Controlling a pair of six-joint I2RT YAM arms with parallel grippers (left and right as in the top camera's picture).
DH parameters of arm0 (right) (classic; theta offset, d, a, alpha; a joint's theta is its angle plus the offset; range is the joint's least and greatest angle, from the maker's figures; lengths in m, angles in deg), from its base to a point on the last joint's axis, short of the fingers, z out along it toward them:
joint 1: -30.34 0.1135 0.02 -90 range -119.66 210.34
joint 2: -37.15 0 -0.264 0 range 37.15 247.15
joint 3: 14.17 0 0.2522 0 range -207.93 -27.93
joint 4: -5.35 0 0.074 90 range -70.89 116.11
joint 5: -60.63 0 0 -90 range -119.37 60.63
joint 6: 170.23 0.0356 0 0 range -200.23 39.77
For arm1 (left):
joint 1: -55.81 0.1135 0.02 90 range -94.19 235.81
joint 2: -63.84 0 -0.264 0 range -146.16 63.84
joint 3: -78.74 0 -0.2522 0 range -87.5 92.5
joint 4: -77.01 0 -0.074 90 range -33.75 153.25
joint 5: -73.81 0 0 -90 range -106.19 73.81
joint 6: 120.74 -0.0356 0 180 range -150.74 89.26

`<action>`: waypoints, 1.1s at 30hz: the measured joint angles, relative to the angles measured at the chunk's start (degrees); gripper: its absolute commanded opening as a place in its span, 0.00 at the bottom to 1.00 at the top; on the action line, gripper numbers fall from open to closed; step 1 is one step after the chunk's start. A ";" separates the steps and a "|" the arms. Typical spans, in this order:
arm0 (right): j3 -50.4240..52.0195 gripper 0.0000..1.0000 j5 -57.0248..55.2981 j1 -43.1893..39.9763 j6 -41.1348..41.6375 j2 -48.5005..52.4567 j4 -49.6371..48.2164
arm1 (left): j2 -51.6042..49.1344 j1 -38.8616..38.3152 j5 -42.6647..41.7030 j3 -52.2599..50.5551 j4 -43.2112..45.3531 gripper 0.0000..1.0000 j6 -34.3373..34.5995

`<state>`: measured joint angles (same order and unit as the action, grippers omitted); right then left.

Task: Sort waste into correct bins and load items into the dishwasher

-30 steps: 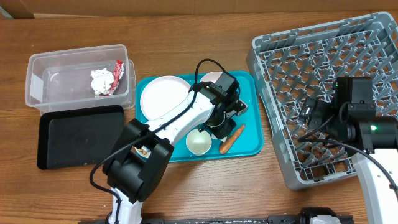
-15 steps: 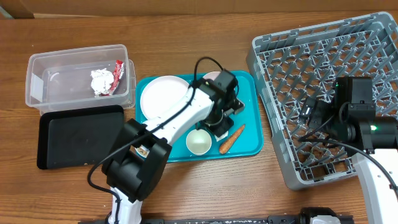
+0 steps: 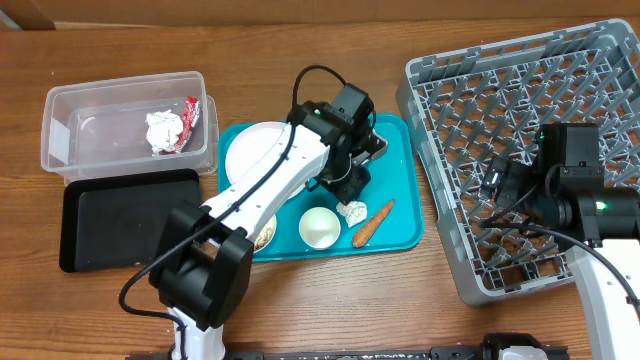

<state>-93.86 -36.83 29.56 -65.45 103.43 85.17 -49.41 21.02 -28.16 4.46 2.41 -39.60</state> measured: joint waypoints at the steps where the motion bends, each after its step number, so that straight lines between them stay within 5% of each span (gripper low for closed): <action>1: 0.00 1.00 0.00 0.00 0.02 0.00 0.04 | 0.00 -0.11 0.00 -1.03 0.63 0.58 -0.07; 10: 0.00 1.00 0.00 0.00 0.02 0.00 0.00 | 0.00 -1.25 0.00 -12.85 12.39 0.58 -0.13; 15: 0.00 1.00 0.00 0.00 0.00 -0.02 -0.02 | 0.20 -1.22 0.04 -15.54 16.79 0.27 -0.31; 21: 0.00 1.00 0.00 0.00 0.02 0.00 0.00 | 0.20 -1.25 0.26 -16.85 19.17 0.04 -0.20; 33: 0.00 1.00 0.00 0.00 0.00 -0.02 0.20 | 0.17 -1.22 3.06 -13.88 12.74 0.04 1.03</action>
<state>-93.86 -36.83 29.56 -65.45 103.41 85.37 -49.23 19.80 -25.10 -9.42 15.16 -38.58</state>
